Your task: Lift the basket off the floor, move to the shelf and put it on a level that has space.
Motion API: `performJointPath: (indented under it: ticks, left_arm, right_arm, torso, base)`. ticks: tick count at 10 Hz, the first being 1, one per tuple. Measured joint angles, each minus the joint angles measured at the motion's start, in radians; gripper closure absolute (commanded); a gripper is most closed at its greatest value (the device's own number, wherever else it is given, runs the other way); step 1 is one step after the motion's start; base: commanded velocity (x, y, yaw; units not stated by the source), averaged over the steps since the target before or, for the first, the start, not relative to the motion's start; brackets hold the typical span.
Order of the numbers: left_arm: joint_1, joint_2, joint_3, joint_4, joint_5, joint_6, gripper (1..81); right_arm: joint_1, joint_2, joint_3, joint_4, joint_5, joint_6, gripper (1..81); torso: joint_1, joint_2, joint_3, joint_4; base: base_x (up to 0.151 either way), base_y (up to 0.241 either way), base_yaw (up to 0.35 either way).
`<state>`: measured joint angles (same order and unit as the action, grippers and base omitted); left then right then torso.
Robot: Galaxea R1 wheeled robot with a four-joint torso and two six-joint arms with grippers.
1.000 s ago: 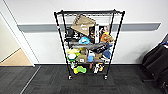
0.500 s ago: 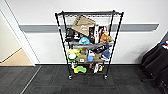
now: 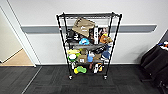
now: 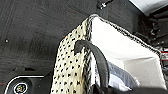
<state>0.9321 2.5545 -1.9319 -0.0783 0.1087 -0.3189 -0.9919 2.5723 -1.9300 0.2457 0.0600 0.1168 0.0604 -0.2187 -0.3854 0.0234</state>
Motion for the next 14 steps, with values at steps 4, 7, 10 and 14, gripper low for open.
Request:
performJointPath:
  ticks: [4, 7, 10, 14]
  left_arm:
    - [0.005, -0.003, 0.000, 0.000, -0.003, 0.000, 81.1]
    - [-0.010, -0.003, 0.000, 0.000, -0.017, 0.000, 81.1]
    - [0.003, -0.003, 0.000, 0.000, -0.014, 0.001, 81.1]
    - [0.023, -0.007, 0.000, 0.000, -0.011, 0.003, 81.1]
  right_arm:
    - [-0.003, 0.000, 0.000, 0.000, 0.003, 0.000, 81.1]
    - [0.008, 0.000, 0.000, 0.000, 0.025, -0.001, 81.1]
    - [0.000, 0.000, 0.000, 0.000, 0.024, -0.003, 81.1]
    - [-0.011, 0.000, 0.000, -0.002, 0.018, -0.003, 81.1]
  torso:
    - [-0.048, 0.134, 0.001, 0.000]
    - [-0.052, 0.195, 0.000, 0.000]
    - [-0.053, 0.204, 0.049, 0.000]
    - [-0.055, 0.204, 0.156, -0.006]
  base:
    - [0.000, 0.000, 0.000]
    - [0.000, 0.000, 0.000]
    - [0.000, 0.000, 0.000]
    - [0.000, 0.000, 0.000]
